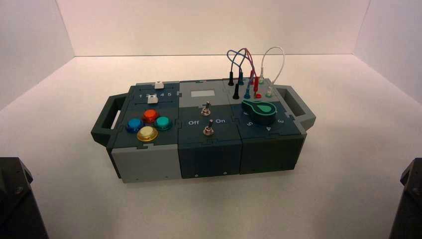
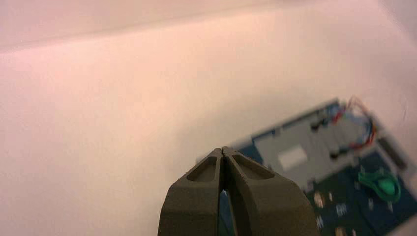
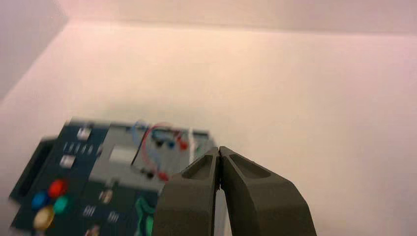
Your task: Move the top slider to position 4.
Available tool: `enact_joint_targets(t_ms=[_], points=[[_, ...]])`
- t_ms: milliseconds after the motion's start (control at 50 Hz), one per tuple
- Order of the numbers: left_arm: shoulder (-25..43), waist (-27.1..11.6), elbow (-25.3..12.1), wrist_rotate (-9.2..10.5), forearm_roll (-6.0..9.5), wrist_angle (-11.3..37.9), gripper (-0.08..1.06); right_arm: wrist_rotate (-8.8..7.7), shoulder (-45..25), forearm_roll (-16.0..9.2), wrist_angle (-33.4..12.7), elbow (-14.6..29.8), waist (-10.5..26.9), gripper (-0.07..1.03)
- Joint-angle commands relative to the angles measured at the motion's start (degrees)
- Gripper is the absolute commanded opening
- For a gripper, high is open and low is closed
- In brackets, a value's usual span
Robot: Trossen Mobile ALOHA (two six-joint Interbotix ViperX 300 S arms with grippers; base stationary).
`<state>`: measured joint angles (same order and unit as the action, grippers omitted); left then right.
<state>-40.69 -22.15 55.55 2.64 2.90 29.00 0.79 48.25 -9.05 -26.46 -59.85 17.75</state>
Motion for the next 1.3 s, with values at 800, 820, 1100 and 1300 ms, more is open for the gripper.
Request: enact_joint_targets(t_ms=[800,820,1100,1300], points=[[16.79,-3.08,-4.75,0.70,1.23,3.87,-0.03,-2.90,-21.45,1.67,-7.21,13.97,19.07,-0.02],[17.40,-3.08,-4.75,0.70,1.23,3.69,-0.03,-3.16,-21.80,1.76,-7.21,14.24,19.07,-0.02],[25.22,-3.08,-6.86,1.23,1.23,2.29,-0.03,-5.45,-23.99,2.46,-6.59,16.17,19.07,-0.02],[31.11,-3.08,-9.67,2.81,1.41,2.64,-0.03,-6.59,-26.02,2.99,-5.27,16.35,19.07,-0.02]])
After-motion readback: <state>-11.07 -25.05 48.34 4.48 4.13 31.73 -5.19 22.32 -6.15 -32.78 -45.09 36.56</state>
